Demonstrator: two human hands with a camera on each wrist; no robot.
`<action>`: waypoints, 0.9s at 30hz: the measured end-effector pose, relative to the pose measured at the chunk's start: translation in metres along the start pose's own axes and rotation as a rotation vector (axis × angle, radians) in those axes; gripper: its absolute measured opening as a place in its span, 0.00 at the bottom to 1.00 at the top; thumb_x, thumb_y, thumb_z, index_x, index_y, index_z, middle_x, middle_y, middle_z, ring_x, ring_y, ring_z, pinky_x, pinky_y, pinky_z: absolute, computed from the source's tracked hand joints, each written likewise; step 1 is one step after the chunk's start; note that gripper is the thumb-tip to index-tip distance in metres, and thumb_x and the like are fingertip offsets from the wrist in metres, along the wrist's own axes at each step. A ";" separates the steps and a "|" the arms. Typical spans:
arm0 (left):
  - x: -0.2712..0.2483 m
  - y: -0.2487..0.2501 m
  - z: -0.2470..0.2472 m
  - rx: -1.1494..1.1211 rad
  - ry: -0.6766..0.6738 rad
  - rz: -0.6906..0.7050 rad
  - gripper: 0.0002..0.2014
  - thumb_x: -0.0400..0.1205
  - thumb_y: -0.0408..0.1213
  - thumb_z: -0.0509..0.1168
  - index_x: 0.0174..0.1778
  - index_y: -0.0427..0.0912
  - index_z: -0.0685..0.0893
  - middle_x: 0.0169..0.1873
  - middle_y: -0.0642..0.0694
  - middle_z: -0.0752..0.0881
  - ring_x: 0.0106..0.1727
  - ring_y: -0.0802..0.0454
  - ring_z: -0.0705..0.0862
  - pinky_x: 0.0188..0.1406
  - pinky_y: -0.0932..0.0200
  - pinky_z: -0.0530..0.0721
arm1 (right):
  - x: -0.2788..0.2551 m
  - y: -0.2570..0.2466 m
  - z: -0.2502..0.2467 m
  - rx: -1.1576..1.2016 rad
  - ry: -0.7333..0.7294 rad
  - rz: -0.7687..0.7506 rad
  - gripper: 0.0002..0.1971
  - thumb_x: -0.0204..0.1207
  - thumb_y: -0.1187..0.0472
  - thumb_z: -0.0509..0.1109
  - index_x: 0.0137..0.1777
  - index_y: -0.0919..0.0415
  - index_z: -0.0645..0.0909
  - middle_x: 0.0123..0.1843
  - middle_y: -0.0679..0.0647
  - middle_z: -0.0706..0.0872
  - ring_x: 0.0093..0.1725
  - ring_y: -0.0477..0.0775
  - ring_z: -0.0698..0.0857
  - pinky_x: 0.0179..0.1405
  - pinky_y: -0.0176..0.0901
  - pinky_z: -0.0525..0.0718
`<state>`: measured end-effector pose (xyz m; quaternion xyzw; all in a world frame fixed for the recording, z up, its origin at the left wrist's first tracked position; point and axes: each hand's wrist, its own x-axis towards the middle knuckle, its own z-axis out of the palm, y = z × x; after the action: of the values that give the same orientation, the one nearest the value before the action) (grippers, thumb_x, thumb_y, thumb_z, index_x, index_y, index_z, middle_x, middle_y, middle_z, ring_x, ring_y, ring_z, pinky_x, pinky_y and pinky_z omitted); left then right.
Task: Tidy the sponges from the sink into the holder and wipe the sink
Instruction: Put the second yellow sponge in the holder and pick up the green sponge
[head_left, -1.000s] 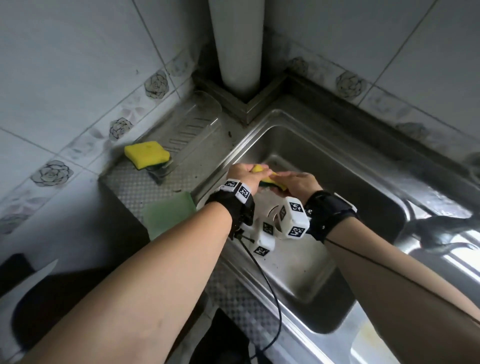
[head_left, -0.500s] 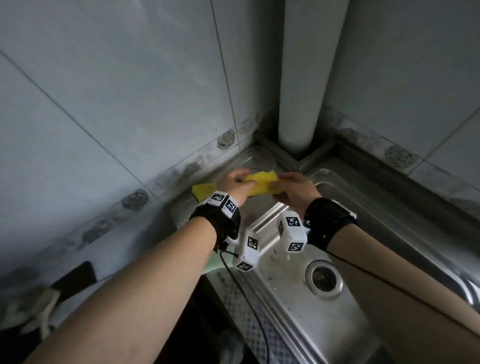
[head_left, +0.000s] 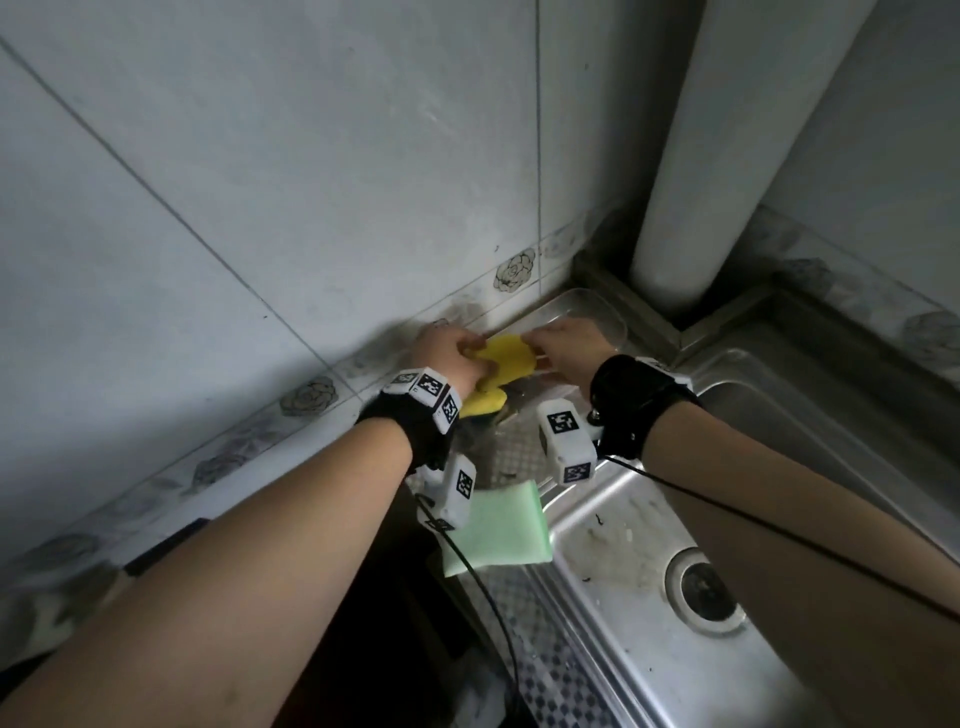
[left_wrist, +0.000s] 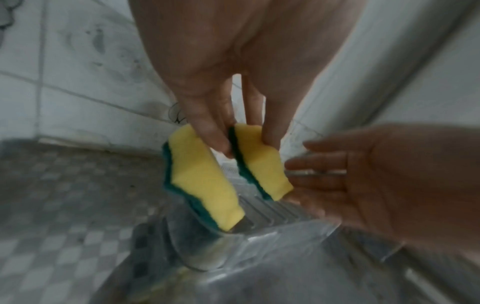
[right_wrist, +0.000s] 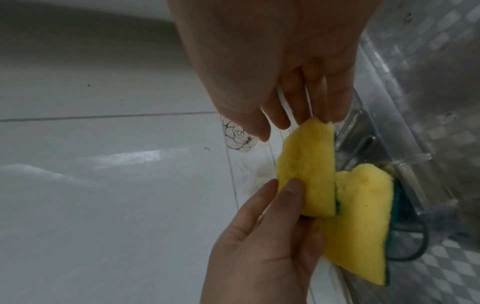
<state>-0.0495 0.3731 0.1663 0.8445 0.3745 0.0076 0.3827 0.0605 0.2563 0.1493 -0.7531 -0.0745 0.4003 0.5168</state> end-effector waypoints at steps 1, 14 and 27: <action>0.001 -0.001 0.002 0.082 0.008 0.013 0.17 0.69 0.41 0.75 0.55 0.47 0.88 0.55 0.45 0.89 0.53 0.46 0.87 0.56 0.57 0.84 | 0.003 0.002 0.001 -0.006 -0.008 -0.001 0.10 0.72 0.57 0.70 0.52 0.58 0.82 0.50 0.59 0.86 0.46 0.57 0.86 0.48 0.50 0.89; -0.026 0.000 0.011 0.139 0.139 0.128 0.15 0.75 0.46 0.69 0.58 0.50 0.85 0.55 0.49 0.86 0.48 0.50 0.85 0.48 0.59 0.83 | -0.024 0.028 -0.008 0.045 0.144 -0.115 0.07 0.76 0.62 0.67 0.51 0.60 0.84 0.33 0.53 0.84 0.27 0.49 0.83 0.28 0.42 0.81; -0.147 -0.096 0.051 0.610 -0.371 0.456 0.36 0.73 0.46 0.71 0.77 0.62 0.65 0.82 0.52 0.58 0.79 0.46 0.64 0.76 0.42 0.71 | -0.148 0.137 -0.041 0.261 0.198 0.130 0.07 0.78 0.63 0.67 0.50 0.65 0.84 0.38 0.59 0.86 0.32 0.55 0.83 0.30 0.42 0.77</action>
<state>-0.1998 0.2877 0.1078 0.9674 0.0877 -0.1713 0.1649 -0.0523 0.0870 0.1188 -0.7185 0.0784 0.3630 0.5881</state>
